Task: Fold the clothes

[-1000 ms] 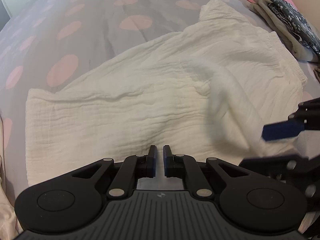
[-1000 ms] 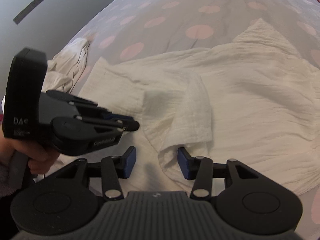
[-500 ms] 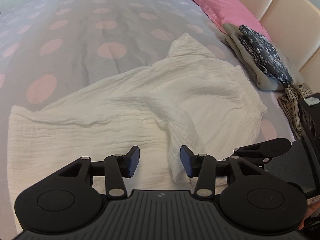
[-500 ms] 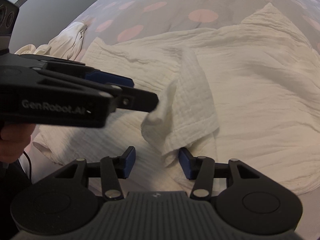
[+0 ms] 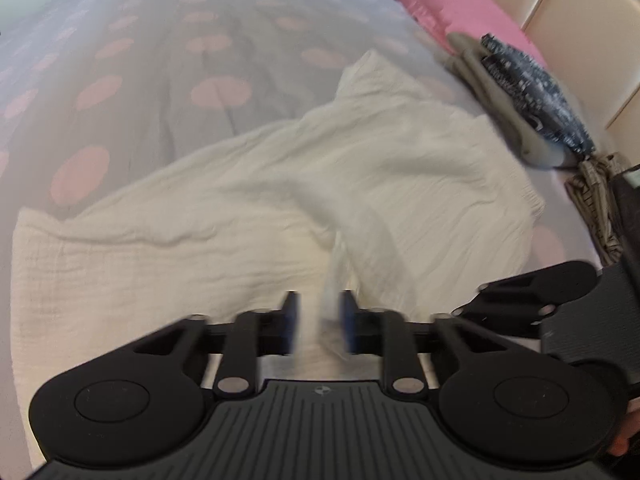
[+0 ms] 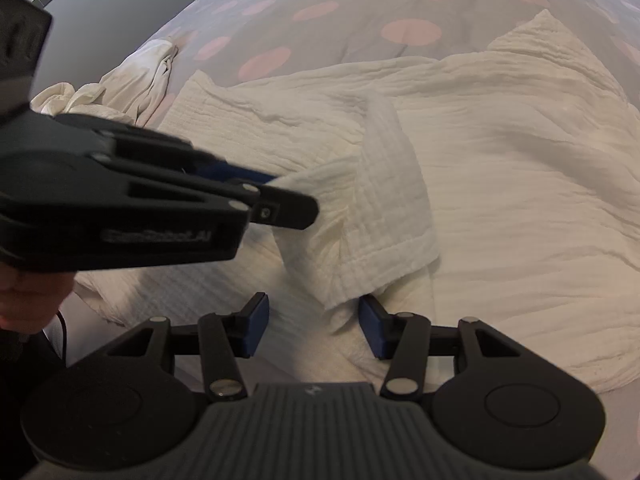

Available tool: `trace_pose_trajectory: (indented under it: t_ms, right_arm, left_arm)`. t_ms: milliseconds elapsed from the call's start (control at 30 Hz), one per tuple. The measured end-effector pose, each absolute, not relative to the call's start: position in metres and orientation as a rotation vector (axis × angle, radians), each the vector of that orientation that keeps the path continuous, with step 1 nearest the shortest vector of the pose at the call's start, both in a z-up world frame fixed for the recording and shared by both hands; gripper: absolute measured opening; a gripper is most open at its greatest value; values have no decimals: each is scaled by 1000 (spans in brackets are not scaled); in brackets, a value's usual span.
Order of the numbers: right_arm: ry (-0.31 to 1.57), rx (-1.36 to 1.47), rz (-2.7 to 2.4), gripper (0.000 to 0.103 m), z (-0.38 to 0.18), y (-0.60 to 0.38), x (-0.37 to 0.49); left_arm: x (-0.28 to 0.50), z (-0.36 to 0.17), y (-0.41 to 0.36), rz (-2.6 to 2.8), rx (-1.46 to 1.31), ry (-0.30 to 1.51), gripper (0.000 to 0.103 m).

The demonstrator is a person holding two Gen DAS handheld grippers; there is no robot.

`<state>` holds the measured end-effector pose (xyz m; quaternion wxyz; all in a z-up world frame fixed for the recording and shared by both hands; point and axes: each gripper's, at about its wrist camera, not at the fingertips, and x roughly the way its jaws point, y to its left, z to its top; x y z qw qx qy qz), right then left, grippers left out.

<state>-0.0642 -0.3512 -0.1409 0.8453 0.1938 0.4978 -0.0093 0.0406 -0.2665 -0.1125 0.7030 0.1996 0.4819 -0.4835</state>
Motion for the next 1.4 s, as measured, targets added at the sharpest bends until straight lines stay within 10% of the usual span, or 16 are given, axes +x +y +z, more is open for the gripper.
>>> trace_pose_trajectory:
  t_ms: [867, 1067, 1400]
  right_arm:
    - [893, 1130, -364, 53, -164, -499, -89]
    - [867, 1048, -299, 23, -152, -487, -67]
    - [823, 865, -1, 34, -109, -442, -56]
  left_arm:
    - [42, -127, -265, -1047, 494, 1074, 4]
    - [43, -127, -265, -1047, 489, 1080, 4]
    - [44, -129, -270, -1044, 486, 1087, 4]
